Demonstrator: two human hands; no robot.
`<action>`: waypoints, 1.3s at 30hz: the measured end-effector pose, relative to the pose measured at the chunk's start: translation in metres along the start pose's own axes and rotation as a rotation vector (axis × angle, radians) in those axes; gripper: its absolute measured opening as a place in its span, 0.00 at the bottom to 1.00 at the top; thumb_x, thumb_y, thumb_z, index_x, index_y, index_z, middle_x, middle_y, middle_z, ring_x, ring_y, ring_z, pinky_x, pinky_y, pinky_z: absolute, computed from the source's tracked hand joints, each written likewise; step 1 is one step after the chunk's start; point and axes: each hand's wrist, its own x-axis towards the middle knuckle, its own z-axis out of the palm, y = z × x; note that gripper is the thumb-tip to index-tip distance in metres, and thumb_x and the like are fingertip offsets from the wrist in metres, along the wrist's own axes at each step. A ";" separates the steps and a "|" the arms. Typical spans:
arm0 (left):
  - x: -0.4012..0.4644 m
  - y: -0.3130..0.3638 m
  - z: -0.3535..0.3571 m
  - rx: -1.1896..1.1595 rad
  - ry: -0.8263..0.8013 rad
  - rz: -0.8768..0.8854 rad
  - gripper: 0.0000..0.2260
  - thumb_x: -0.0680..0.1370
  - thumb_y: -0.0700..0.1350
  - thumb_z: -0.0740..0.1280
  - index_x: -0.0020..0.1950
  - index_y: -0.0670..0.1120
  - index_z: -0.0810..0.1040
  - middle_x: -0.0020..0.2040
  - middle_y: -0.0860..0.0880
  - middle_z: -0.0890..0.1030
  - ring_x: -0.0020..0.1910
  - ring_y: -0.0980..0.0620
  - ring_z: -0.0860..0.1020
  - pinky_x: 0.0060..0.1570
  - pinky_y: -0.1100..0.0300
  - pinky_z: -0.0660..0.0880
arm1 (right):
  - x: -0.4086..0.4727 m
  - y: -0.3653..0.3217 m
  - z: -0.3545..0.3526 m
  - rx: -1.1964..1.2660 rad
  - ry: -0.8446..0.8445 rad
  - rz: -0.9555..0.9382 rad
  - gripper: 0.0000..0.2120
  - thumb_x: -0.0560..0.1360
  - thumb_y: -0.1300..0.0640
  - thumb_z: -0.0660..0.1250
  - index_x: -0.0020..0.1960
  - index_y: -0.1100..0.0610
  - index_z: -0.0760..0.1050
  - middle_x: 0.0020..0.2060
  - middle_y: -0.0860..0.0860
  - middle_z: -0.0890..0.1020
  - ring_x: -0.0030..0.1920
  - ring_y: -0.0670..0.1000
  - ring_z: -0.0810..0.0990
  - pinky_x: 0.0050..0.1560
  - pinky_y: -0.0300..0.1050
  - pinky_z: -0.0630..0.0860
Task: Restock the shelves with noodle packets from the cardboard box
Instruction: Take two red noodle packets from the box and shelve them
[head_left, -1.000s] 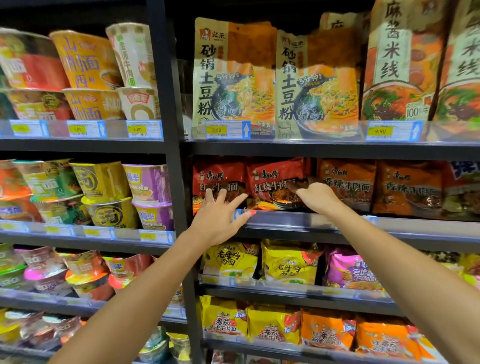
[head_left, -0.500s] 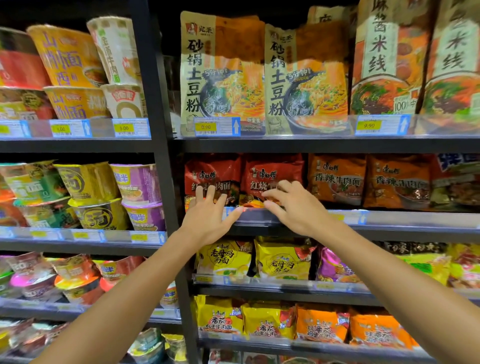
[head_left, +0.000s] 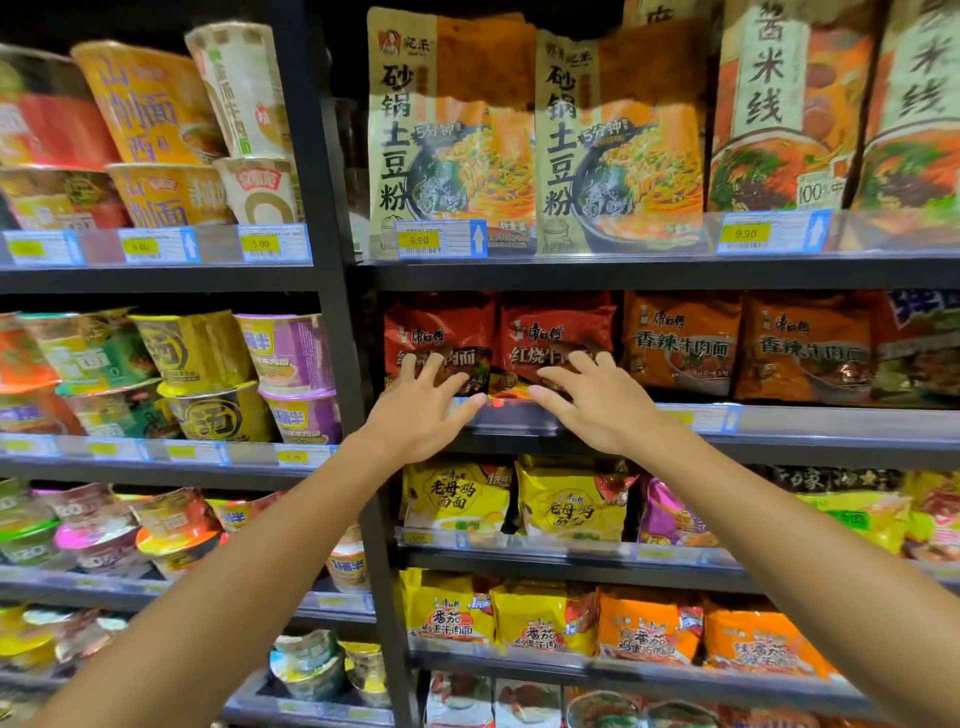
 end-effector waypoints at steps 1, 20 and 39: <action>-0.001 -0.001 -0.002 -0.008 0.011 0.006 0.29 0.81 0.65 0.47 0.79 0.53 0.61 0.80 0.46 0.55 0.78 0.40 0.50 0.72 0.42 0.63 | -0.002 0.001 -0.001 0.018 0.027 -0.013 0.28 0.82 0.36 0.51 0.77 0.48 0.65 0.70 0.54 0.70 0.69 0.59 0.66 0.65 0.55 0.69; -0.266 -0.111 -0.022 0.031 0.089 -0.204 0.25 0.81 0.63 0.56 0.74 0.52 0.70 0.72 0.51 0.72 0.71 0.49 0.70 0.66 0.49 0.72 | -0.040 -0.208 0.055 0.569 -0.046 -0.698 0.18 0.80 0.41 0.61 0.69 0.42 0.72 0.67 0.40 0.75 0.68 0.45 0.72 0.63 0.52 0.75; -0.766 -0.228 0.008 0.020 -0.368 -1.261 0.37 0.74 0.75 0.46 0.78 0.58 0.59 0.80 0.52 0.57 0.79 0.46 0.52 0.76 0.43 0.53 | -0.202 -0.621 0.173 0.404 -0.657 -1.183 0.33 0.78 0.33 0.58 0.77 0.50 0.63 0.76 0.50 0.66 0.76 0.54 0.62 0.74 0.54 0.63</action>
